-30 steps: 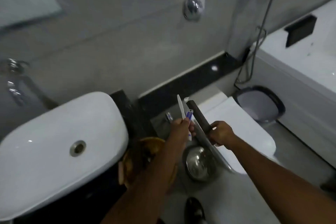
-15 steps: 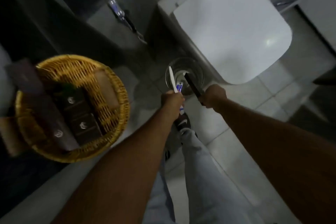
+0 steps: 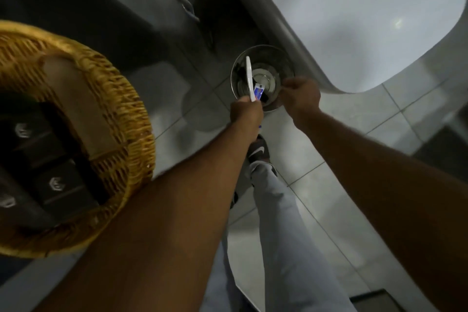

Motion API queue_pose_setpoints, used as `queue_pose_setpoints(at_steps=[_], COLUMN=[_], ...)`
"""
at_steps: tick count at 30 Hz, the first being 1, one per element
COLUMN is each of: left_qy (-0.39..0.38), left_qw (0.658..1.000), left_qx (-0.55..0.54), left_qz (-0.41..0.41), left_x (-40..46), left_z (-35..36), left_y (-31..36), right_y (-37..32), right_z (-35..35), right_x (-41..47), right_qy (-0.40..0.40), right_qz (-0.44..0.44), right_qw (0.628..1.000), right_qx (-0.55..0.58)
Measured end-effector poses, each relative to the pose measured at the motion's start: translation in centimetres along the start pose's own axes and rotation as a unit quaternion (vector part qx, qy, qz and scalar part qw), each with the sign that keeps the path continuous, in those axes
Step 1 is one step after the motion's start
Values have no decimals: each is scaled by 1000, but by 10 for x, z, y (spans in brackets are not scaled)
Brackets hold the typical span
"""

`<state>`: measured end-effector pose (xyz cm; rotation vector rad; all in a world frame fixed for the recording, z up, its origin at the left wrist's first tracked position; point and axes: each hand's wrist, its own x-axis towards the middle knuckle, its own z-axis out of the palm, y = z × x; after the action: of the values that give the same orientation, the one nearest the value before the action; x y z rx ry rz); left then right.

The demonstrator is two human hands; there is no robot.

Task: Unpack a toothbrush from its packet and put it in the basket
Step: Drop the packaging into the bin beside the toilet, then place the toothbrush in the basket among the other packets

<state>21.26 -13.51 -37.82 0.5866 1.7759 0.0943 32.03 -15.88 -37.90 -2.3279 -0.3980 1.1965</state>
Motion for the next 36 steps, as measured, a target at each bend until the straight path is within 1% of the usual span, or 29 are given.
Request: queue_pose_setpoints(at_steps=[4,8,11,14,17,19,21,23,25,27,28,29,30,33,34,35,36], left_qy=[-40,-72,-103,-160,-183,-170,-146,-137,-141,-145,-141,-134,-130,-122,-107,-78,-29], left_qw=[999,991,976,953,933,928,927,923,921,921,923,927,930,931,929,927,925], left_qx=[-10,-41,-66,-82,-62,-11,30,59,85,105,109,103,90,44,18,-18,-43], left_qz=[30,109,179,242,304,331,344,356,354,345,340,334,331,342,355,368,376], left_x=[-51,-120,-179,-228,-266,-283,-294,-302,-307,-308,-306,-304,-302,-296,-296,-295,-293], left_z=[-3,-28,-64,-112,-183,-232,-277,-316,-351,-375,-383,-391,-397,-406,-405,-404,-406], left_y=[25,63,99,129,152,161,165,167,163,157,155,150,146,137,135,133,132], right_y=[-35,-85,-132,-181,-228,-256,-277,-296,-313,-325,-329,-331,-334,-335,-333,-328,-322], right_z=[-34,-80,-109,-125,-125,-118,-110,-101,-89,-79,-75,-71,-68,-62,-64,-67,-69], right_x=[-39,-91,-137,-185,-237,-268,-291,-312,-334,-351,-358,-364,-370,-377,-377,-375,-373], right_qy=[47,97,94,68,55,52,44,25,23,26,21,16,10,7,9,12,17], right_qz=[-68,-130,-172,-258,-372,-447,-517,-568,-617,-662,-673,-678,-675,-657,-651,-643,-631], right_qw=[996,982,967,951,920,890,855,816,760,689,660,639,628,608,608,619,637], right_qx=[45,95,164,154,112,72,-3,-103,-202,-294,-332,-362,-388,-445,-454,-451,-441])
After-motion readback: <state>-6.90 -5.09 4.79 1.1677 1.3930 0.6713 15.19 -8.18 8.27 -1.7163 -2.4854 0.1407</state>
